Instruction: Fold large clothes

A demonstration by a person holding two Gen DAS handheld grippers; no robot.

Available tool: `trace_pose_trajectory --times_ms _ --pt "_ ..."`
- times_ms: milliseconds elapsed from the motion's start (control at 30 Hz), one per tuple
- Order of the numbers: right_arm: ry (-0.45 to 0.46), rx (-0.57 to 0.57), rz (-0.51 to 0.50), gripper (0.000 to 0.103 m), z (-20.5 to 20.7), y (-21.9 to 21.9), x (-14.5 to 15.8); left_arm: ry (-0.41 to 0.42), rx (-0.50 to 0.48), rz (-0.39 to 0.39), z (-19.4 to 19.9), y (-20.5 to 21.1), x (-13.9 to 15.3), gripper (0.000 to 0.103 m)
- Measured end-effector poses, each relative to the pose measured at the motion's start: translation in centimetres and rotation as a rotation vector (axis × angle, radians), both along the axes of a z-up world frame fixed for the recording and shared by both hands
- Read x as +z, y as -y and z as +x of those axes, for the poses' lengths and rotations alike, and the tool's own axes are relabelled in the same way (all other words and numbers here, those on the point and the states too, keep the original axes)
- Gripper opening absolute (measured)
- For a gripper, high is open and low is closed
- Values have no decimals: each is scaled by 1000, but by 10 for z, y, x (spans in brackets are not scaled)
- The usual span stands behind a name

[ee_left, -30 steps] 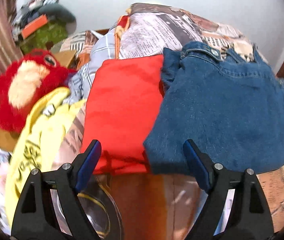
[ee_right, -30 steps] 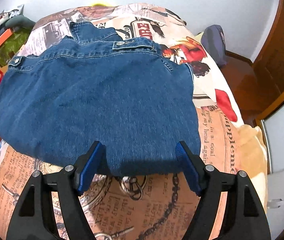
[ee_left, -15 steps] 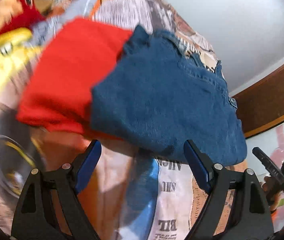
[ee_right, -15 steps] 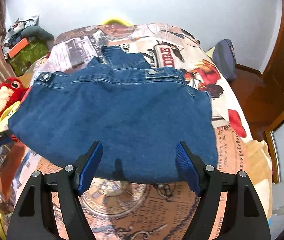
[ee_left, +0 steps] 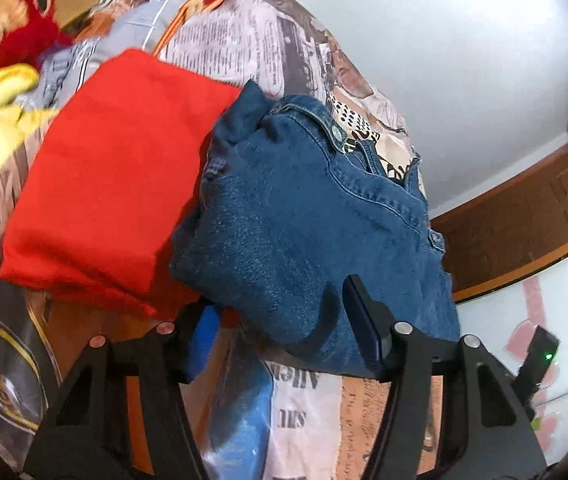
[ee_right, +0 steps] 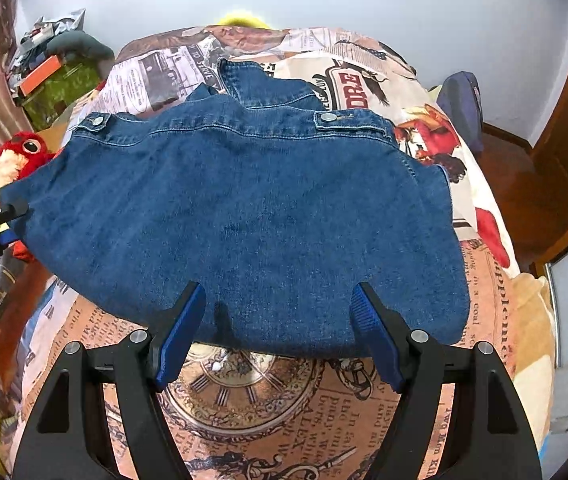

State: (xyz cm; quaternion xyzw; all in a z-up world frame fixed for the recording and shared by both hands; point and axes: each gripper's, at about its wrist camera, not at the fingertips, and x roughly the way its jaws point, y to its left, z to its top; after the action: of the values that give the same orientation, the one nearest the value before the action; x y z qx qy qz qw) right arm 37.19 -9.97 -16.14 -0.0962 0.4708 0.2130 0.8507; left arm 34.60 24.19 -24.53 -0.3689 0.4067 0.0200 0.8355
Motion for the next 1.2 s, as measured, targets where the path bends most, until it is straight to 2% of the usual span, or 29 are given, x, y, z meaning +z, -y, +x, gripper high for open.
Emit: trace_pose_trajectory --times_ms 167,233,300,333,433,500,533,733,800,867,1000,1100,1200 --pt "-10 3 1 72 0 -4 -2 -84 56 -19 13 -5 -38 60" --pt "-9 12 -3 72 -1 -6 -2 -81 84 -44 16 -4 -47 60" --pt "-9 18 -15 72 -2 -9 -2 -73 105 -15 22 1 -46 57" --pt "-10 19 -19 72 -2 -10 -2 -70 111 18 27 4 -42 54" --pt "-17 23 -22 72 0 -15 1 -65 122 139 38 13 -19 33" --pt "-18 27 -20 72 2 -21 6 -44 126 187 44 19 0 25" --pt "-12 32 -19 72 3 -25 11 -24 123 207 45 22 13 23" --pt "44 61 4 75 9 -56 36 243 91 343 38 51 125 18" --pt "52 69 30 80 10 -69 39 293 100 370 32 50 148 18" --pt "36 84 71 81 9 -83 36 334 112 430 28 51 167 18" --pt "-42 161 98 81 3 -119 12 317 115 500 30 51 174 18" --pt "-141 212 89 81 -2 -141 -19 263 106 529 38 53 157 18" --pt "-202 165 60 85 -3 -147 -44 205 89 524 47 53 136 18"
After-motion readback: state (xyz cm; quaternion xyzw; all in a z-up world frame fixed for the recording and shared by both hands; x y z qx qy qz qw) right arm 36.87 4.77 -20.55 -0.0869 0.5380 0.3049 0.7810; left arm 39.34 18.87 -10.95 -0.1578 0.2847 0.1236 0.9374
